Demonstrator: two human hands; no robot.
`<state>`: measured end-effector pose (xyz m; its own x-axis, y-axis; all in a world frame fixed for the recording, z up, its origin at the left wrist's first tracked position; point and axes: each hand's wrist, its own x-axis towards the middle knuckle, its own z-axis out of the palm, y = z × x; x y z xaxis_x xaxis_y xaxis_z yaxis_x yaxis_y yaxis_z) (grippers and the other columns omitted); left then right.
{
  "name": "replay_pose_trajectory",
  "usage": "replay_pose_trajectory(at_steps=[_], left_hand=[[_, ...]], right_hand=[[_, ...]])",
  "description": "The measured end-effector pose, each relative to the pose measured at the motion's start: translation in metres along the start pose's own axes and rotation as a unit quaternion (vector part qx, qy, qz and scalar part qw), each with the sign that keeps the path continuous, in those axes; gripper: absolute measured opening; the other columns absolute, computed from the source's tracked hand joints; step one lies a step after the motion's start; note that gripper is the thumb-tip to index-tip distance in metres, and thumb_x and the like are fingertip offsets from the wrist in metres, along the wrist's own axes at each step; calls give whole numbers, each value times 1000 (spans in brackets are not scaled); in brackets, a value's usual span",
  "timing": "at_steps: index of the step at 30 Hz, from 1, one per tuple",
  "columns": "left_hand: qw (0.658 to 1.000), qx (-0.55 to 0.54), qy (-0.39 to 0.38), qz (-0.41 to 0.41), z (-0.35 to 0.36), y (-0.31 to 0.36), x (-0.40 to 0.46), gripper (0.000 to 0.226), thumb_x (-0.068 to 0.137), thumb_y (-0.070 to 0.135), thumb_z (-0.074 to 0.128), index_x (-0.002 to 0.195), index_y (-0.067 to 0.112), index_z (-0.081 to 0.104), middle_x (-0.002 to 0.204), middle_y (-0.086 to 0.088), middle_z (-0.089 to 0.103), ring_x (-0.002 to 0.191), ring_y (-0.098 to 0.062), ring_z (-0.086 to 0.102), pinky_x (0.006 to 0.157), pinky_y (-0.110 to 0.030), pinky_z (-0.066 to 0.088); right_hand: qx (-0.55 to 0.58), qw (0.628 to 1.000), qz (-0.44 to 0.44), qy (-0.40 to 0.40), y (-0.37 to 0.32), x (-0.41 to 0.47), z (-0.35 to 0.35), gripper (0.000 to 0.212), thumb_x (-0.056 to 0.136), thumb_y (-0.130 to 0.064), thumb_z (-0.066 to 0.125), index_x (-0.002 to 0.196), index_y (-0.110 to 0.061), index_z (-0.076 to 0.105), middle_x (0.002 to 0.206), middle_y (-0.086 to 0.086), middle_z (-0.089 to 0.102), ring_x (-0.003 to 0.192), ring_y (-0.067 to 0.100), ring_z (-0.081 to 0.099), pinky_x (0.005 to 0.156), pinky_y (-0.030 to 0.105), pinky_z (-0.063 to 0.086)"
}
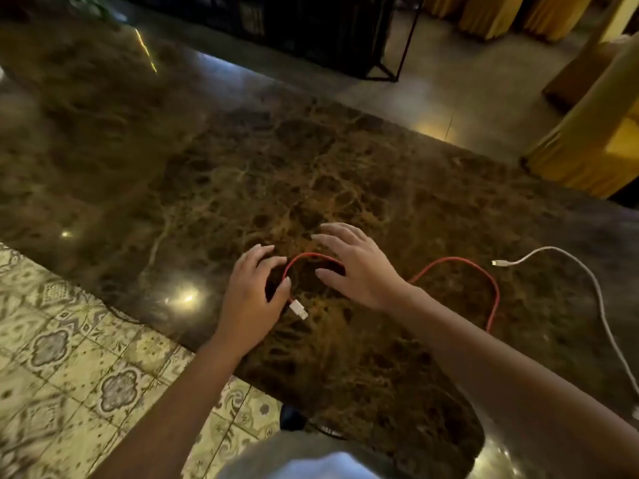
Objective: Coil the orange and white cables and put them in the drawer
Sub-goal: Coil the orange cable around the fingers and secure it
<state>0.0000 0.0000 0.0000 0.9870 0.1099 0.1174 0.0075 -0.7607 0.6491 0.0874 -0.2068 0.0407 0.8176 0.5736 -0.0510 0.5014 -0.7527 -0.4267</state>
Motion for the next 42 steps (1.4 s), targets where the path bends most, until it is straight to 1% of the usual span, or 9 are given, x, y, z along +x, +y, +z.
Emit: replay_pose_trajectory(at_steps=[7,11,15,20,23,27,31,37,42], left_hand=[[999,8,-31,8,6,-2,-2,58,101,42,58,152,16,45,158,-5,45,153,-20,29,128,-48,24],[995,72,-55,35,8,-7,2,56,102,50,45,143,13,57,159,-7,45,155,-26,29,128,-54,22],[997,-44,-65,10,2,6,13,37,105,30,47,136,16,64,154,0,49,153,-20,32,122,-55,34],[950,-274,-145,-24,-9,47,25,29,108,11,51,124,23,71,115,2,74,100,-13,71,92,-50,59],[901,-383,-202,-1,-7,81,27,28,107,14,50,125,7,70,115,-7,79,108,-23,75,98,-37,59],[847,-453,-272,58,-7,122,23,35,104,4,41,128,-4,66,119,-19,76,113,-35,73,102,-45,56],[813,-450,-337,150,-20,149,18,36,104,-3,41,136,-10,57,131,-23,70,127,-33,66,111,-47,50],[823,-391,-338,236,-45,166,26,46,104,12,53,149,19,46,150,11,56,145,-11,50,117,-31,42],[825,-396,-327,236,-49,154,41,53,106,34,48,154,15,40,160,-2,49,150,-20,44,120,-39,40]], right_hand=[[-24,1000,3,12,-8,14,13,22,98,-38,66,118,-30,73,141,-1,57,142,24,41,121,50,33],[86,994,-46,46,-7,17,8,9,95,-23,73,104,-21,73,111,-3,67,106,13,62,95,37,54],[234,969,-55,49,-8,10,-25,6,99,-13,70,104,-15,67,90,-6,69,77,13,69,71,25,57],[316,942,-72,84,-5,-8,-66,9,95,-10,74,104,-10,70,90,-3,70,79,12,69,70,27,55],[357,918,-88,145,-2,-18,-90,11,94,-8,73,102,-15,70,88,-9,69,71,10,65,66,26,53],[409,885,-111,196,4,-30,-111,10,94,-10,68,103,-11,66,82,1,66,63,15,59,59,27,51],[447,865,-54,223,10,-42,-106,14,93,-23,66,98,-10,67,72,-10,64,59,3,57,57,15,46],[489,857,23,163,12,-50,-76,29,102,-26,58,83,-5,63,66,-10,60,55,2,54,51,17,42],[477,864,20,159,6,-55,-58,18,99,-15,63,81,-12,68,70,-15,68,63,-4,61,59,11,45]])
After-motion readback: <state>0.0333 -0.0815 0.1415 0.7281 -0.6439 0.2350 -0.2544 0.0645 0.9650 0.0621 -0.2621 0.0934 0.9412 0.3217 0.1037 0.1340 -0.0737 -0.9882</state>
